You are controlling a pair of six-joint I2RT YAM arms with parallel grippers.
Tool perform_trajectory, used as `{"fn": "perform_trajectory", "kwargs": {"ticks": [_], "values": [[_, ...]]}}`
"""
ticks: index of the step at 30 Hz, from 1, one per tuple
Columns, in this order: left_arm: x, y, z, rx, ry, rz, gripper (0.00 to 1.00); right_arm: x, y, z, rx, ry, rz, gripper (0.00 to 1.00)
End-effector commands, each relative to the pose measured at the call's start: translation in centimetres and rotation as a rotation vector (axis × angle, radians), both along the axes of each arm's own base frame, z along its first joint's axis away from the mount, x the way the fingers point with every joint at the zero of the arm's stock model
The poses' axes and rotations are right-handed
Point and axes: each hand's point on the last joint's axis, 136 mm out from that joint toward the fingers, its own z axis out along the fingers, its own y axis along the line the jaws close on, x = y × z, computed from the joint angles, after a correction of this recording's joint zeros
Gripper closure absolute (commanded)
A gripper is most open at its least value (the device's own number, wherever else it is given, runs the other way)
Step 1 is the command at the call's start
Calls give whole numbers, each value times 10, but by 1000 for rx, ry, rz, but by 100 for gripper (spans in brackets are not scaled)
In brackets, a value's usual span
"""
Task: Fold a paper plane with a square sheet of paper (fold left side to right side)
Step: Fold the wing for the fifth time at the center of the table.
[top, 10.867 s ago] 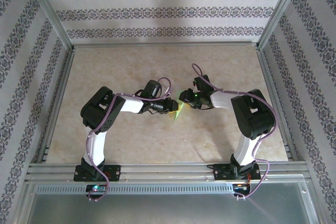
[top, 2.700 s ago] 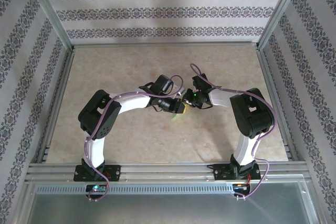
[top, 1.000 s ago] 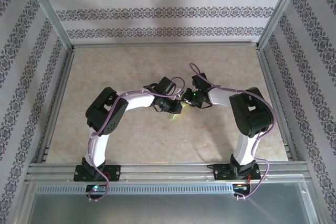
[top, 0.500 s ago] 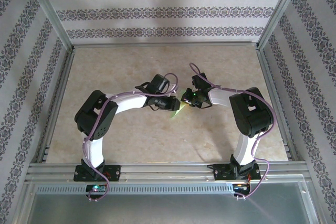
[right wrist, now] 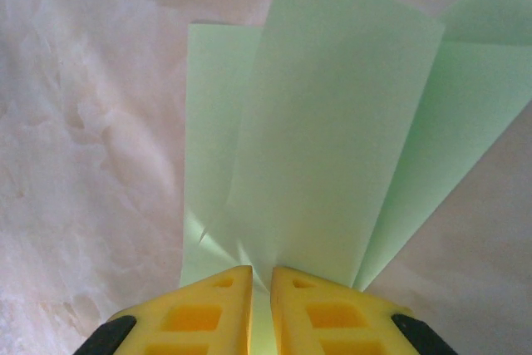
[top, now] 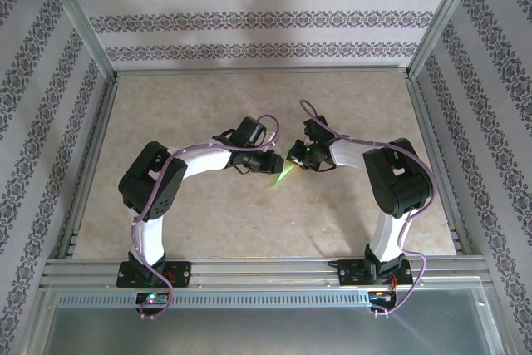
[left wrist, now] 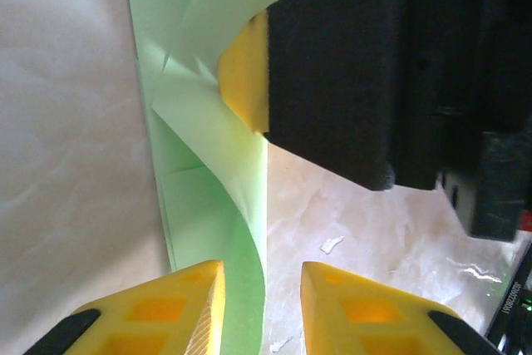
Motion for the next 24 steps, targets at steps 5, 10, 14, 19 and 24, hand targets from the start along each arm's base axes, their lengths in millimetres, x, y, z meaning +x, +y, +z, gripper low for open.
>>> {"fn": "perform_trajectory", "kwargs": {"ticks": [5, 10, 14, 19, 24], "values": [[6, -10, -17, -9, 39, -17, 69, -13, -9, -19, -52, 73, -3, 81], [8, -13, -24, -6, 52, -28, 72, -11, -8, -18, -48, 72, 0, 81], [9, -10, -28, 6, 47, -22, 82, -10, -7, -17, -43, 67, 3, 81], [9, -6, -32, 5, 49, -11, 90, -4, -6, -6, -24, 35, 12, 77], [12, -4, -32, -80, 67, 16, 93, 6, -8, 21, -2, -44, 21, 70]]}}
